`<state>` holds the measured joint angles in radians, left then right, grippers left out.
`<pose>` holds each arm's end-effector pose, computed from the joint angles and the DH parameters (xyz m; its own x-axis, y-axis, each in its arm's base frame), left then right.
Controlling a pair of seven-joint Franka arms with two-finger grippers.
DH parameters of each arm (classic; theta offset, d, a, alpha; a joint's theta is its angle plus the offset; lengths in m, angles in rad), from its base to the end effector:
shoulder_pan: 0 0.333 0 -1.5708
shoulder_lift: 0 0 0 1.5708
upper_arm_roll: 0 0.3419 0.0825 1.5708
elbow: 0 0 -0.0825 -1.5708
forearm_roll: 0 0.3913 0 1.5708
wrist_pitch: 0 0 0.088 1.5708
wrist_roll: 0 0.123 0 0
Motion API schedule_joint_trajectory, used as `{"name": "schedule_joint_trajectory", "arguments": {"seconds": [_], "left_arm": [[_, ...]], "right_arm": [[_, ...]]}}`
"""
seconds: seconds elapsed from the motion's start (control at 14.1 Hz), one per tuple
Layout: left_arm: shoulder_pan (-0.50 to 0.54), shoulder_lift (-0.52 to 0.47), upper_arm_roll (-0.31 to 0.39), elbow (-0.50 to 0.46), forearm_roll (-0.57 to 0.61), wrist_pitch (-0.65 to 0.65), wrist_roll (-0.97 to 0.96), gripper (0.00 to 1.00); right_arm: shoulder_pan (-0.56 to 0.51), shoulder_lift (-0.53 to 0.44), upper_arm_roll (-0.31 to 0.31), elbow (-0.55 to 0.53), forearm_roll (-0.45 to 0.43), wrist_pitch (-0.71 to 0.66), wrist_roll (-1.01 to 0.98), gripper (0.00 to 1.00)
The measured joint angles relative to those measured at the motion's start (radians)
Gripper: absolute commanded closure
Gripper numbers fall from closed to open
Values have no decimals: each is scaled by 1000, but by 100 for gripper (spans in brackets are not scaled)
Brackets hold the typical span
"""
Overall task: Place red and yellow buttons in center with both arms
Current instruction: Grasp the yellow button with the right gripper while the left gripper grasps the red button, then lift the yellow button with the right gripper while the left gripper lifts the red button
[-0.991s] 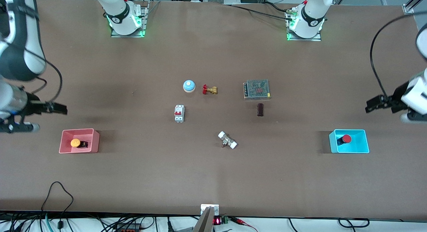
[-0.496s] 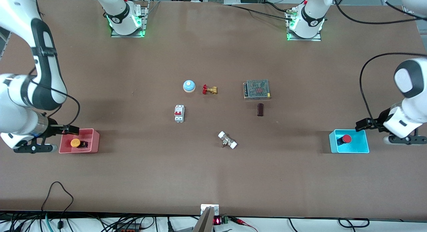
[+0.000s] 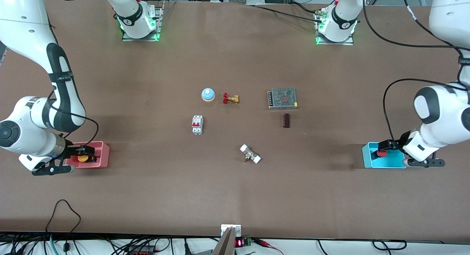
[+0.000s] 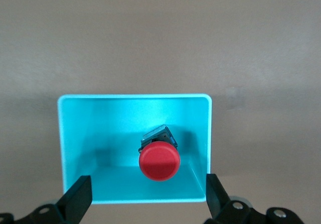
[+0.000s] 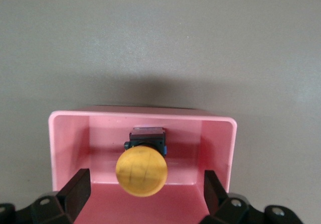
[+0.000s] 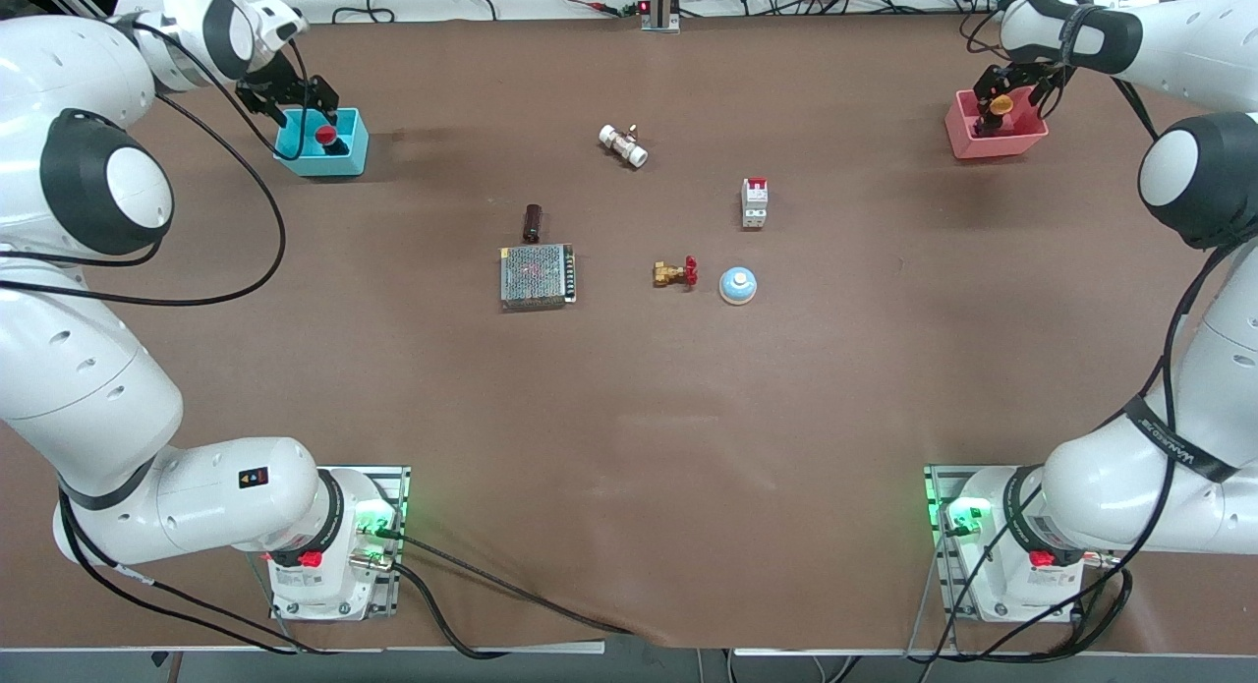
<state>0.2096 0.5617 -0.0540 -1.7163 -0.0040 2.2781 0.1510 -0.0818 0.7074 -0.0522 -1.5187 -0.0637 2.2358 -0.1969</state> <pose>0.6821 0.1107 0.2644 0.9999 0.0156 0.0055 0.0154 -0.9994 0.0313 0.7286 -0.0947 0.2448 0.9934 0.1140 -0.0086 0.1144 -0.9899 0.0842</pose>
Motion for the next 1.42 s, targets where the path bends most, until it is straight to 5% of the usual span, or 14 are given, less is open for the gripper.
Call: {"name": "schedule_joint_trajectory", "arguments": {"seconds": [0.14,0.57,0.78,0.85,0.99,1.42], "left_arm": [[0,26,0,0,0,23,0,9],[0,48,0,0,0,35,0,59],[0,48,0,8,0,35,0,78],[0,47,0,15,0,35,0,80],[0,34,0,26,0,35,0,80],[-6,-92,-6,40,0,-97,-2,80]], "right_arm": [[0,6,0,3,0,9,-1,0],[0,29,1,3,0,23,-3,0],[0,36,2,3,0,35,-4,34],[0,36,2,4,0,36,-4,52],[0,36,2,5,0,36,-7,73],[0,36,4,15,0,36,-33,80]]}}
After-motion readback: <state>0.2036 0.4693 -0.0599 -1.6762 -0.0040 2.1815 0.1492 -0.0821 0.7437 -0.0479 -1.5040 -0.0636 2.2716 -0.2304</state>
